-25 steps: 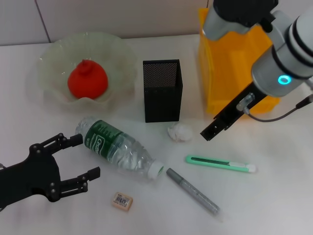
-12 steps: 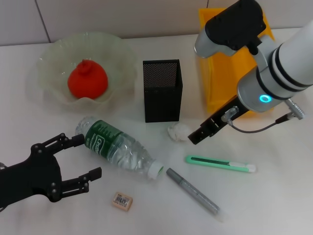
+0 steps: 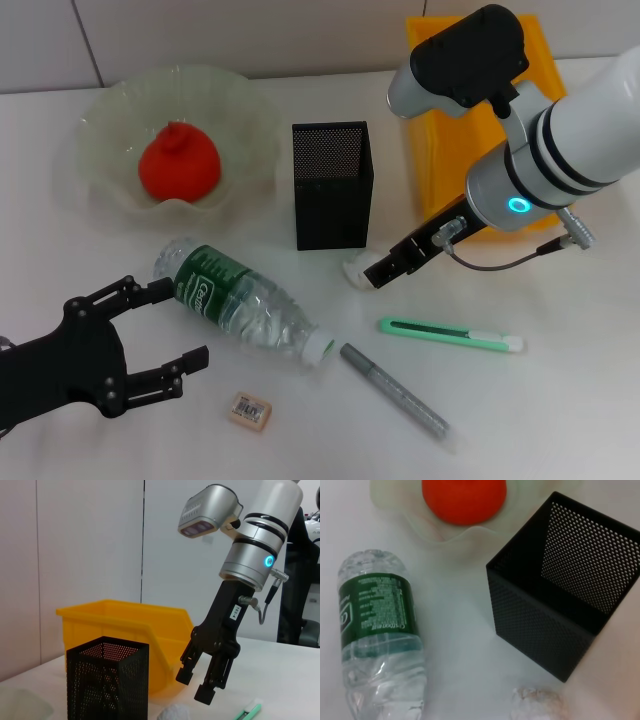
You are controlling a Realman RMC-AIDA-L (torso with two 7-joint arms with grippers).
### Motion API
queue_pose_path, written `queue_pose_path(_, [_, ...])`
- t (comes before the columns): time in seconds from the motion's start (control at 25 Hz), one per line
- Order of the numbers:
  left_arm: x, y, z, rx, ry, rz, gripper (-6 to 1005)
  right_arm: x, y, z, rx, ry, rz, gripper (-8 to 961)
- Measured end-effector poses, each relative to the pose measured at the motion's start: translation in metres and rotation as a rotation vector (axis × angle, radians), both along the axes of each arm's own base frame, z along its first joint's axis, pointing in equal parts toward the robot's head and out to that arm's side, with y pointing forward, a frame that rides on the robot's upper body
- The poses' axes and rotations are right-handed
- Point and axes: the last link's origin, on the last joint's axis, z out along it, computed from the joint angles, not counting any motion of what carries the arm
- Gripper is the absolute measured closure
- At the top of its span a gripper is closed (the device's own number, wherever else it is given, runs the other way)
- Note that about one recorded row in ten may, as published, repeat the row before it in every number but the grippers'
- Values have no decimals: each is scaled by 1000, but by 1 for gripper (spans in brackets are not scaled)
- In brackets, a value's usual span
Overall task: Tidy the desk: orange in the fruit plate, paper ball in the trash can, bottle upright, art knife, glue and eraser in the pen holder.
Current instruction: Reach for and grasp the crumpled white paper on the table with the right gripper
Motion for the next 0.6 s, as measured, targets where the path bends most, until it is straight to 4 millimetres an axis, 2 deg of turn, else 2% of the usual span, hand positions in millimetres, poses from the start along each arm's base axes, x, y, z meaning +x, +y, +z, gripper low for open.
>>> queue_pose_path(0.6, [0, 0, 1, 2, 2, -3, 146, 1, 7, -16, -13, 9, 5, 246])
